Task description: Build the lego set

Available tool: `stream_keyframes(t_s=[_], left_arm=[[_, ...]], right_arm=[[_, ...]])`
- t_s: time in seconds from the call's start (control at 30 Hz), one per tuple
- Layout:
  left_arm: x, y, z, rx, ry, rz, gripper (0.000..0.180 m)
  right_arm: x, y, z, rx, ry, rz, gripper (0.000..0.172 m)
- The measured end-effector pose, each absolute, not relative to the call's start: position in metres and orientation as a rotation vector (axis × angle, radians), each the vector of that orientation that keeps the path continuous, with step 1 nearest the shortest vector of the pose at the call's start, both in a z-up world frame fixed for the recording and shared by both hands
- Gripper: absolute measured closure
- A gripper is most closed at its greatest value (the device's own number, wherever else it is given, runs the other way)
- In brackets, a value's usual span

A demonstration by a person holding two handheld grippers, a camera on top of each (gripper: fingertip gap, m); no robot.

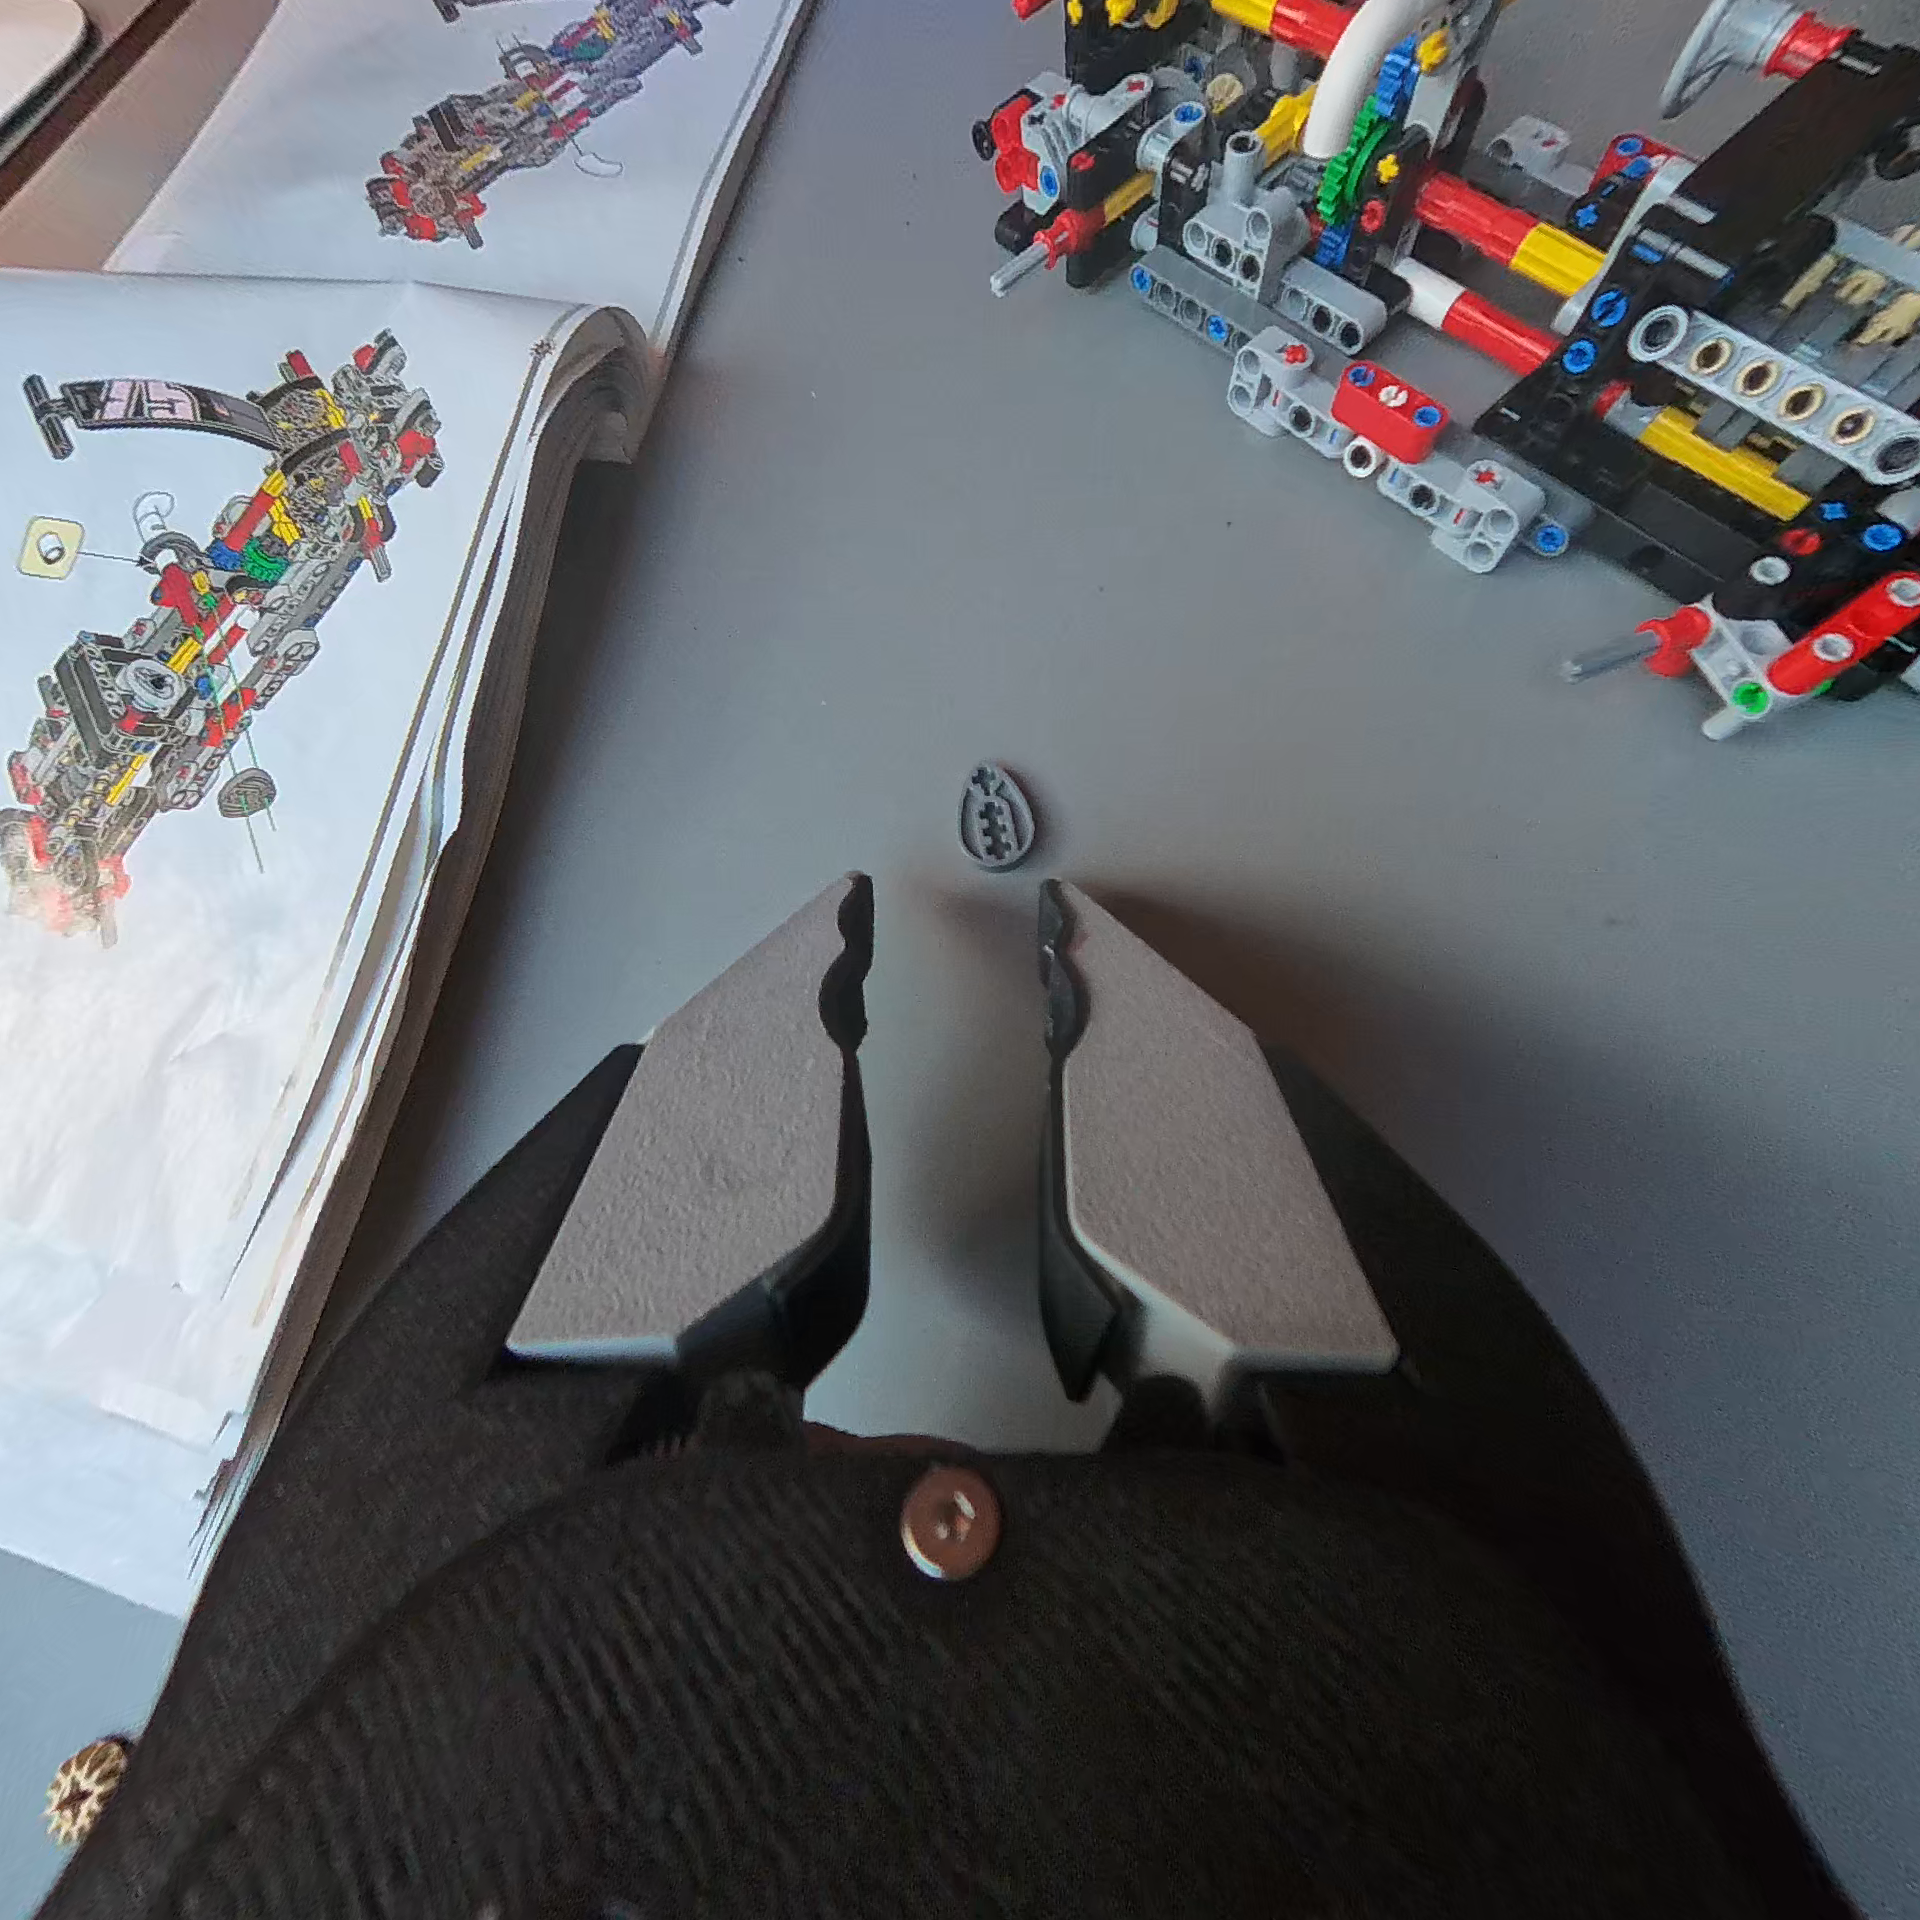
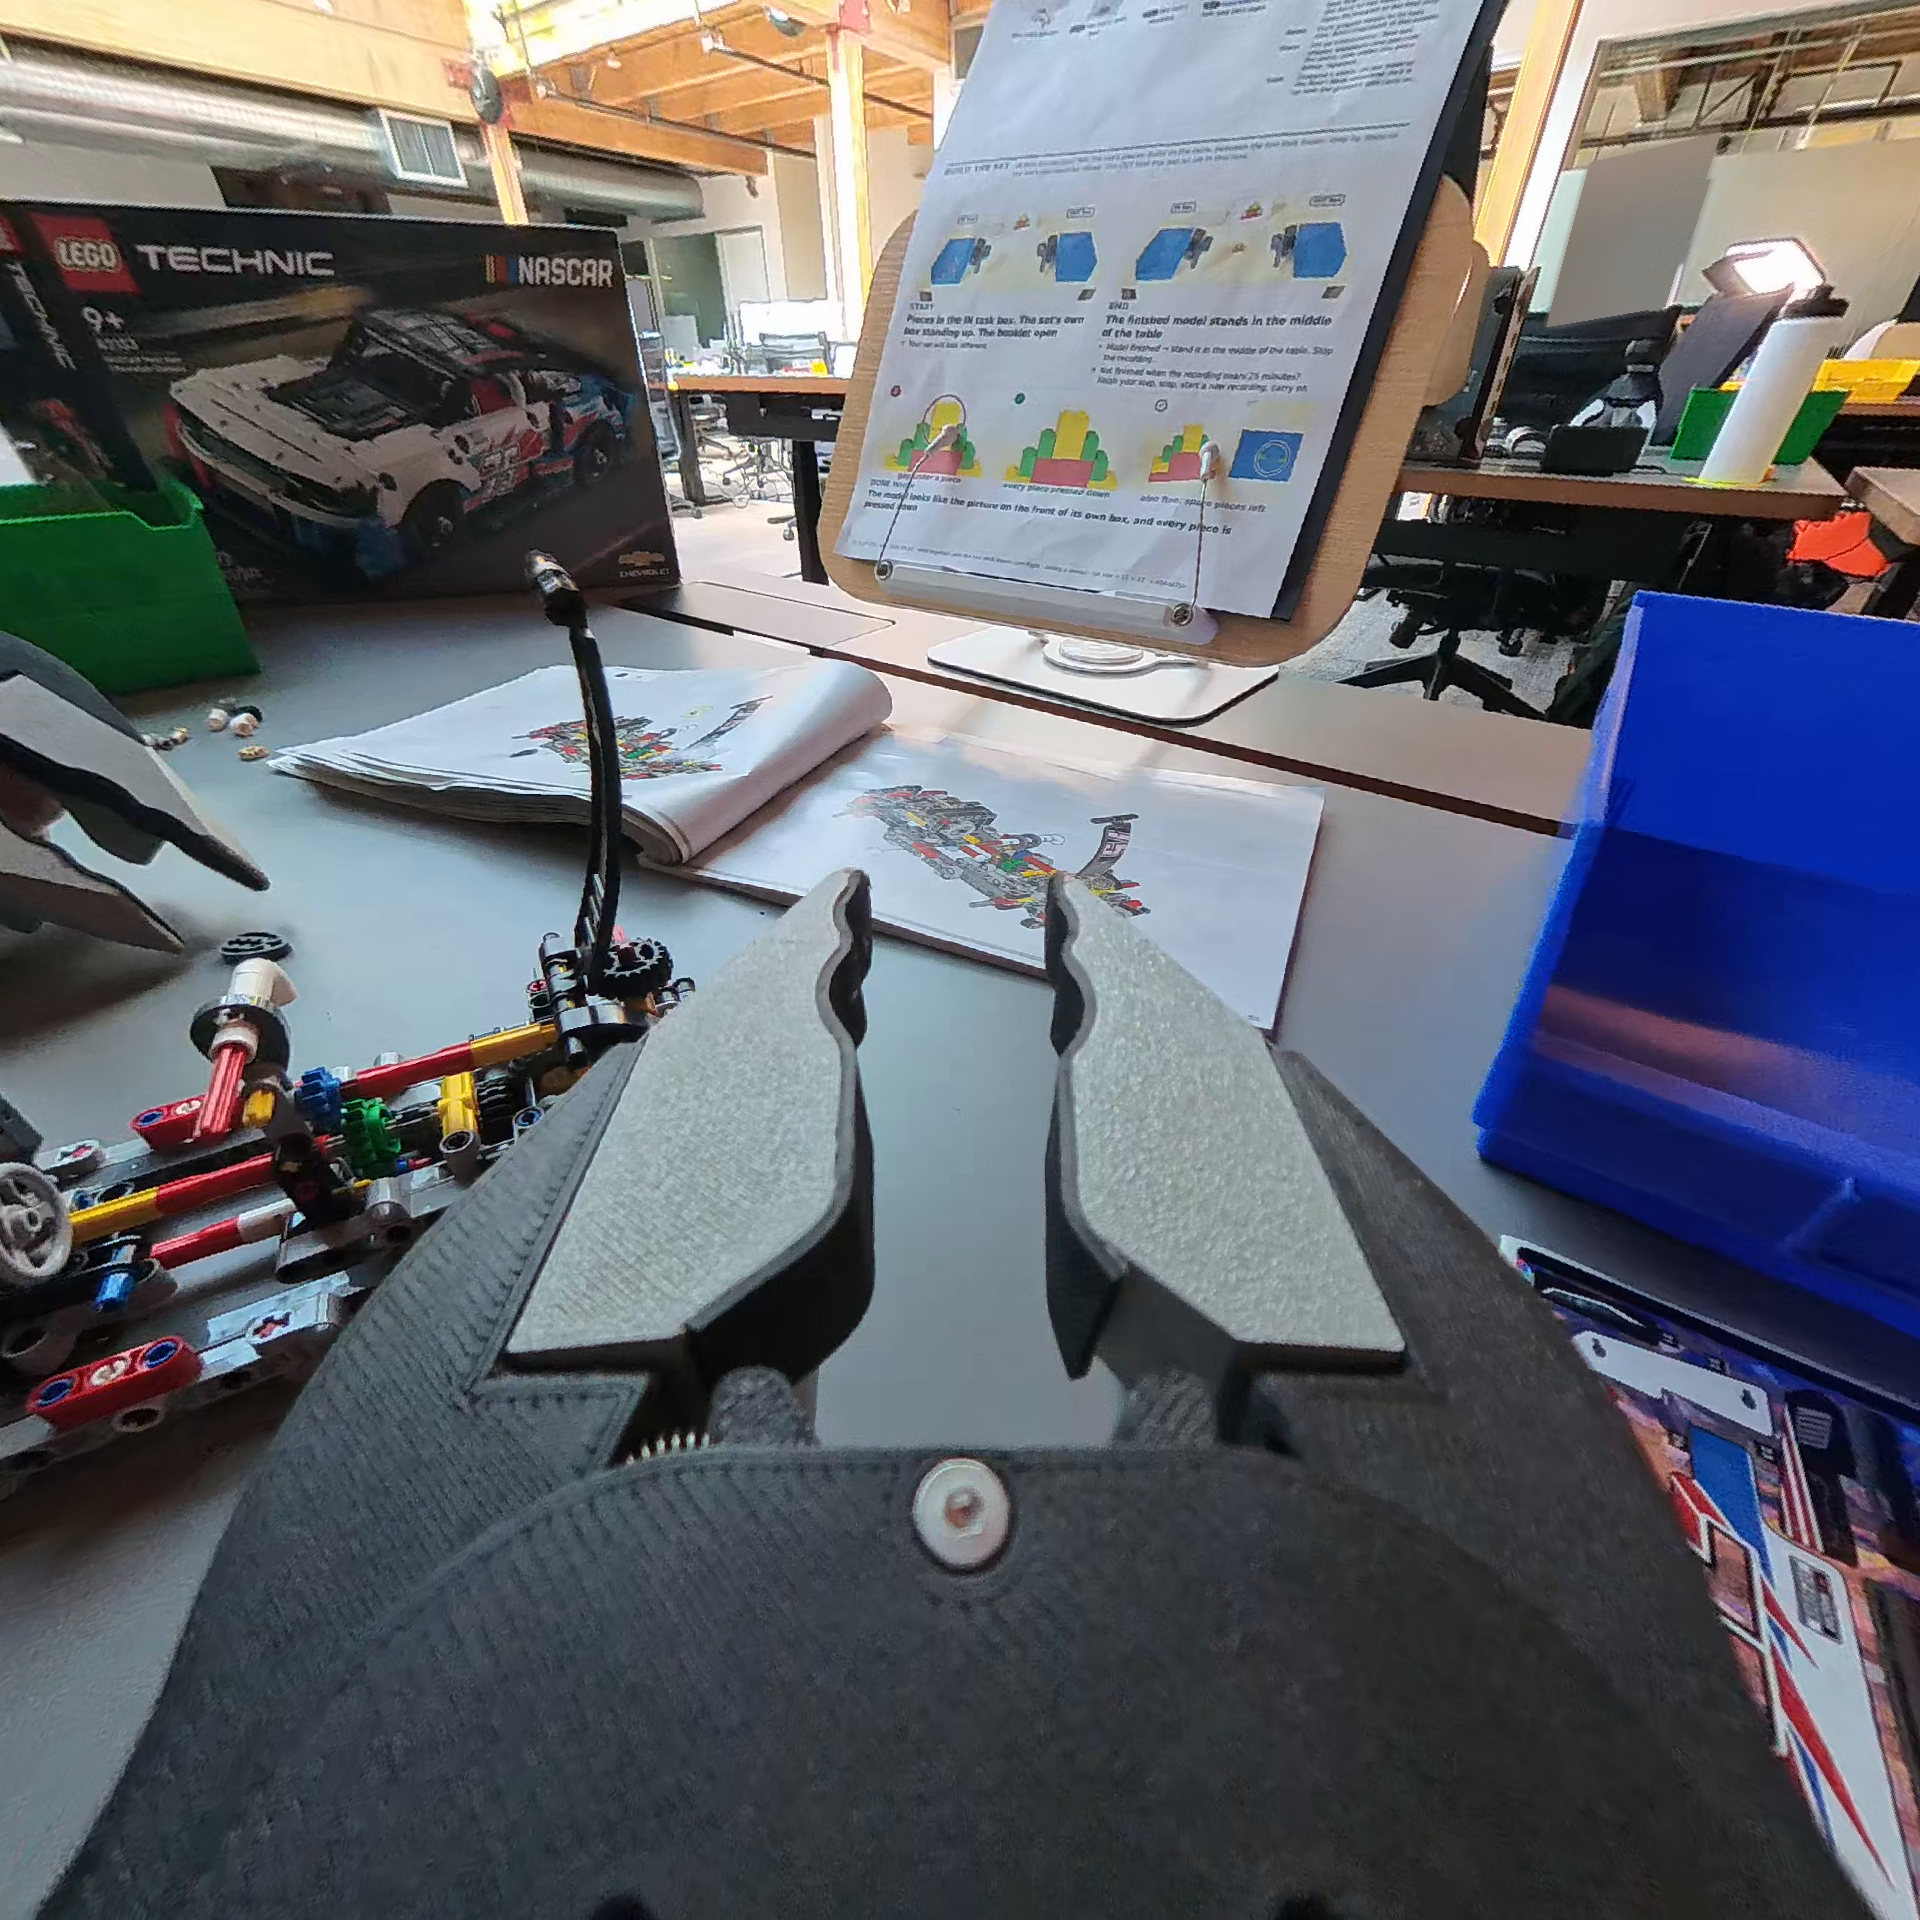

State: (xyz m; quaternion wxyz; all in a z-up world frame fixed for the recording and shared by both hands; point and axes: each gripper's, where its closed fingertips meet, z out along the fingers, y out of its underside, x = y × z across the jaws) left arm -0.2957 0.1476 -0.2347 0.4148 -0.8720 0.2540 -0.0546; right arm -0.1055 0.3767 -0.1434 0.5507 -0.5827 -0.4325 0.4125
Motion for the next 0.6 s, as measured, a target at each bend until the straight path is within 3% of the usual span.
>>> stream_keyframes(t_s=[0.6], left_arm=[[-0.2959, 0.1476, -0.2311, -2.171, 0.627, -0.174, 0.153]], right_arm=[[-0.1135, 0.3785, -0.1474, -1.381, -1.061, 0.948, 0.144]])
